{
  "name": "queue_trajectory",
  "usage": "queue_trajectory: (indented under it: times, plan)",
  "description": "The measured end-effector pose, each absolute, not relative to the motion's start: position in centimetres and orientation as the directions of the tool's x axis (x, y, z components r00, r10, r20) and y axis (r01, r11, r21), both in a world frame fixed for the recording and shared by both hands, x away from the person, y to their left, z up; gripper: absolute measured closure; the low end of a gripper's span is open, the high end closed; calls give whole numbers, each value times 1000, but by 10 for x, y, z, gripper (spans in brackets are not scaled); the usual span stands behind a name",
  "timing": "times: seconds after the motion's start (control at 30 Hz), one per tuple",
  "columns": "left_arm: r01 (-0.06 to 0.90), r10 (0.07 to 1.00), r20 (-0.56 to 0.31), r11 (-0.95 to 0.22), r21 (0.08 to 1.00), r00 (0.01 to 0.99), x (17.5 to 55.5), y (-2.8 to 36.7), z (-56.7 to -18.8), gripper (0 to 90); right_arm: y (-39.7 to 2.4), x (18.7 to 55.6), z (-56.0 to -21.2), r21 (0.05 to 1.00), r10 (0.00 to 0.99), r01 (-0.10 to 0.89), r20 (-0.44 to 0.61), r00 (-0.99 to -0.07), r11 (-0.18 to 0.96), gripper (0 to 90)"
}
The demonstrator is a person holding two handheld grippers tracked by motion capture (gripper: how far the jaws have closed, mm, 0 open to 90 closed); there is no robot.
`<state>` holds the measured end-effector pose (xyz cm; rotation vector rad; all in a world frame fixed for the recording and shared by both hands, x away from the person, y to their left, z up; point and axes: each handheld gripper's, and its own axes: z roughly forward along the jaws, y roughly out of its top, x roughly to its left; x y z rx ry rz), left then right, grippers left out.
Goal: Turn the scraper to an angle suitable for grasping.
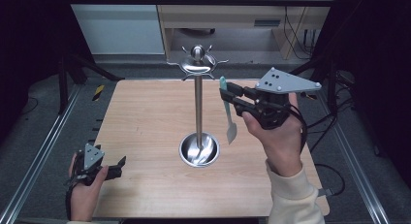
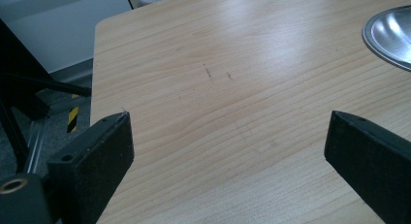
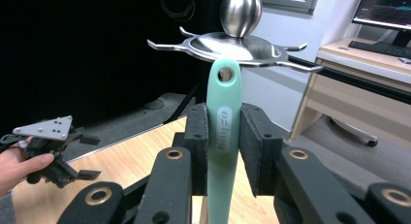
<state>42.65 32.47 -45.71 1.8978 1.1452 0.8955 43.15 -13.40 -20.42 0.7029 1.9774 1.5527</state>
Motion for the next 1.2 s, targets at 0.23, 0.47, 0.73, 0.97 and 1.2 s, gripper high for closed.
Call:
queue_trajectory:
  times: [0.23, 0.47, 0.73, 0.97, 1.2]
  plan:
    - [404, 915, 185, -332, 852, 360, 427, 325, -457, 34, -125, 434, -205, 972, 687, 83, -93, -721, 218, 742]
    - [404, 914, 190, -336, 851, 359, 426, 324, -457, 34, -124, 435, -205, 973, 688, 86, -86, -720, 212, 742]
    - [406, 913, 191, -338, 849, 361, 427, 324, -458, 33, -119, 438, -206, 969, 696, 99, -90, -712, 226, 742]
    - [409, 912, 190, -339, 847, 363, 427, 324, -458, 33, -115, 442, -208, 968, 704, 102, -91, -705, 228, 742]
    - [405, 912, 187, -337, 850, 366, 426, 323, -458, 33, -111, 447, -212, 972, 704, 101, -82, -705, 214, 741]
